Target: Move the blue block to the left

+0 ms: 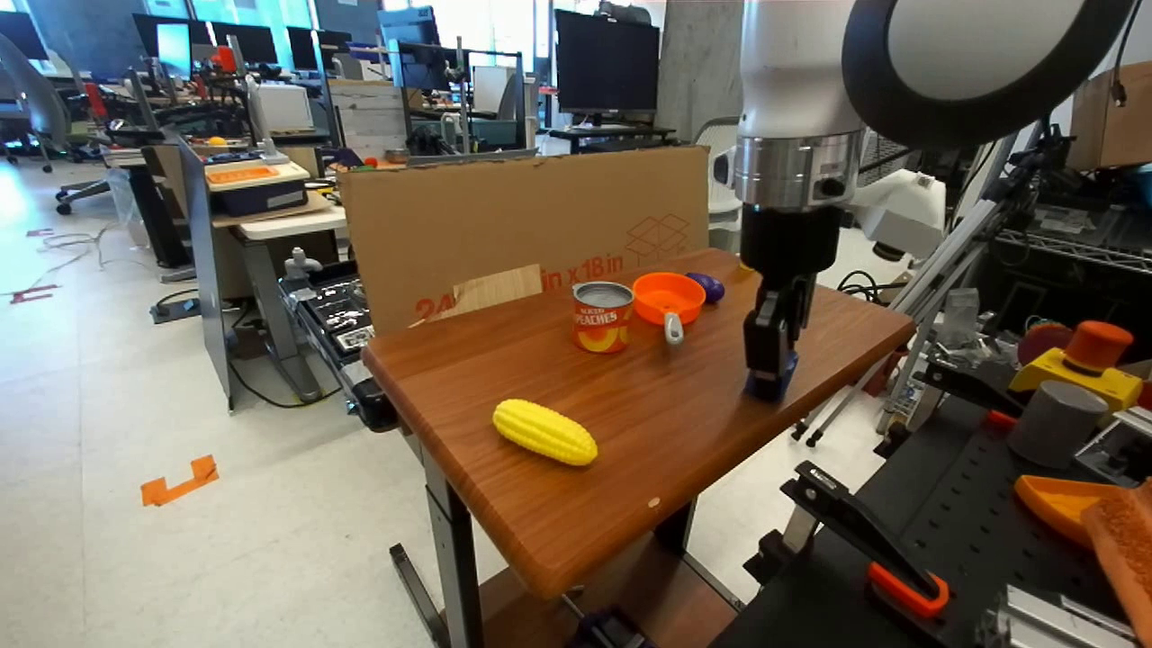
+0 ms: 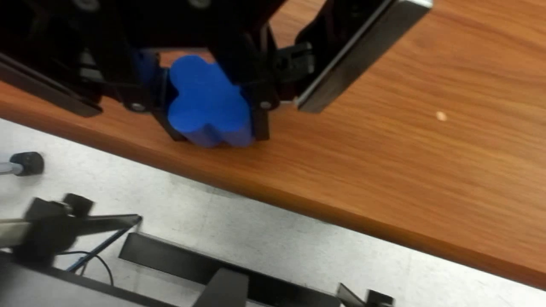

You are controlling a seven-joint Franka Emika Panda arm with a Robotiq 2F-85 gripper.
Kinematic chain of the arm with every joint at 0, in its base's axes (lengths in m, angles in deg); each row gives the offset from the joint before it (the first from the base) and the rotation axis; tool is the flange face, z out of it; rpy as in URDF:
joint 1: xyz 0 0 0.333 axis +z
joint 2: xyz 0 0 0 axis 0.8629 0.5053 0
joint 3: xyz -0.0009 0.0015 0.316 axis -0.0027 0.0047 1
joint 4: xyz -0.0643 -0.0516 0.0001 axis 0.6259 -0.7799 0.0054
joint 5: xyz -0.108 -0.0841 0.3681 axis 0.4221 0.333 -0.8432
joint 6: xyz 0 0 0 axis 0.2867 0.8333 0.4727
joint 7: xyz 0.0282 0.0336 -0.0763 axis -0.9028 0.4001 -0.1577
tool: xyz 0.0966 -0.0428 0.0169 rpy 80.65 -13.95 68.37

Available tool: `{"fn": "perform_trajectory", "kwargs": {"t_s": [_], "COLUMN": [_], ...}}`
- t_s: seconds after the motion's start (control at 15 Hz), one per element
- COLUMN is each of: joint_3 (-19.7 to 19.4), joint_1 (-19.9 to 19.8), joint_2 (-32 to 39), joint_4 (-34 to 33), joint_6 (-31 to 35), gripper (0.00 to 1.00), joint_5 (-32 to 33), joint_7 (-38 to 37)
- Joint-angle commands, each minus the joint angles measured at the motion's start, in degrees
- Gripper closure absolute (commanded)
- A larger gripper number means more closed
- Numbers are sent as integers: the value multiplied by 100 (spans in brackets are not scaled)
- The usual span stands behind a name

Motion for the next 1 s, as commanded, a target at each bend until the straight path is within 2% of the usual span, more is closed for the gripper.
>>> {"fn": "perform_trajectory", "kwargs": {"t_s": [0.0, 0.2, 0.4, 0.47, 0.53, 0.73, 0.87, 0.93], "joint_3": [439, 589, 609, 580, 580, 670, 922, 1065], "joint_1": [324, 501, 453, 460, 454, 422, 290, 203], "joint_2": [58, 236, 368, 395, 395, 320, 70, -84], "joint_4": [42, -91, -232, -275, -284, -227, -46, 57], "joint_6": [455, 732, 742, 724, 683, 401, 138, -31], "gripper": [84, 84, 84, 34, 33, 12, 0, 0], "joint_5": [-516, -749, -878, -892, -926, -1062, -1398, -1616], "joint_7": [-242, -307, -190, -221, -240, -217, -93, 10]}}
